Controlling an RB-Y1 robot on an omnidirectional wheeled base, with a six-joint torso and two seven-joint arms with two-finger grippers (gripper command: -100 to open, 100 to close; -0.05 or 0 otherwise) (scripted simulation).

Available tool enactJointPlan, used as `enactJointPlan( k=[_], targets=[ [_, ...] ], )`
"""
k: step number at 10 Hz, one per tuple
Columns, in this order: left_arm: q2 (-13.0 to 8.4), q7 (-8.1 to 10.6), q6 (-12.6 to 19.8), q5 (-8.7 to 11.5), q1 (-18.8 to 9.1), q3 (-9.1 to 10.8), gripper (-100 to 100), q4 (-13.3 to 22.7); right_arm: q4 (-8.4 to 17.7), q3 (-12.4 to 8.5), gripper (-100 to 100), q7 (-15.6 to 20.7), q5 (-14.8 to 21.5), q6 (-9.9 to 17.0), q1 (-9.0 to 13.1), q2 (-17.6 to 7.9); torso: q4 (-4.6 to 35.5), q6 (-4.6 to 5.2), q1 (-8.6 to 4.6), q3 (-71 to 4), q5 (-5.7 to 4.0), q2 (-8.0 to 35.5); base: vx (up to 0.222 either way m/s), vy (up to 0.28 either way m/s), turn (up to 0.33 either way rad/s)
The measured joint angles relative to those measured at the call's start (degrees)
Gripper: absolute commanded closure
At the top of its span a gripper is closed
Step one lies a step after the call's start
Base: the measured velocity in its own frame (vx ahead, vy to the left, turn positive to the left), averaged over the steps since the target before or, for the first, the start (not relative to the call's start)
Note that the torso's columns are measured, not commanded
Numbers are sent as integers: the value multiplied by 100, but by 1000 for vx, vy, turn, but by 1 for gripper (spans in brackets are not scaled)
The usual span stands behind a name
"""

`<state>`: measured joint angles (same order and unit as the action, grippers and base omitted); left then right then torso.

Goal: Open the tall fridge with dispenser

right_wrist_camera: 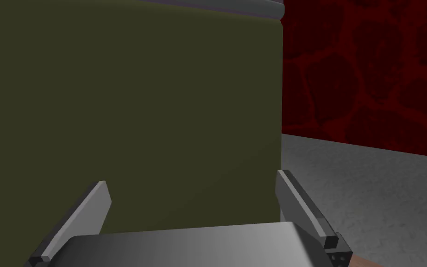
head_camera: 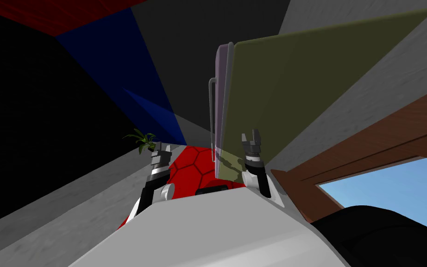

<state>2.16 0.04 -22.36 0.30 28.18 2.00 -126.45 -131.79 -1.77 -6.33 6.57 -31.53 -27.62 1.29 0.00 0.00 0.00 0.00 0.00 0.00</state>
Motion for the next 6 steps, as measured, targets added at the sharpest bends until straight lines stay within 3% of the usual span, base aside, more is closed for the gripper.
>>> enactJointPlan(
  k=[2, 6],
  targets=[
    [0, 0, 0, 0, 0, 0, 0, 0, 0, 0, 0, 0, 0, 0, 0, 0, 600, 0, 0, -1200, 0, 597, 0, 0, 0],
    [0, 0, 0, 0, 0, 0, 0, -1, -1, 0, 0, 0, 0, 0, 0, 0, 2268, 0, 0, -4536, 0, 2269, 0, 0, 0]
  ],
)
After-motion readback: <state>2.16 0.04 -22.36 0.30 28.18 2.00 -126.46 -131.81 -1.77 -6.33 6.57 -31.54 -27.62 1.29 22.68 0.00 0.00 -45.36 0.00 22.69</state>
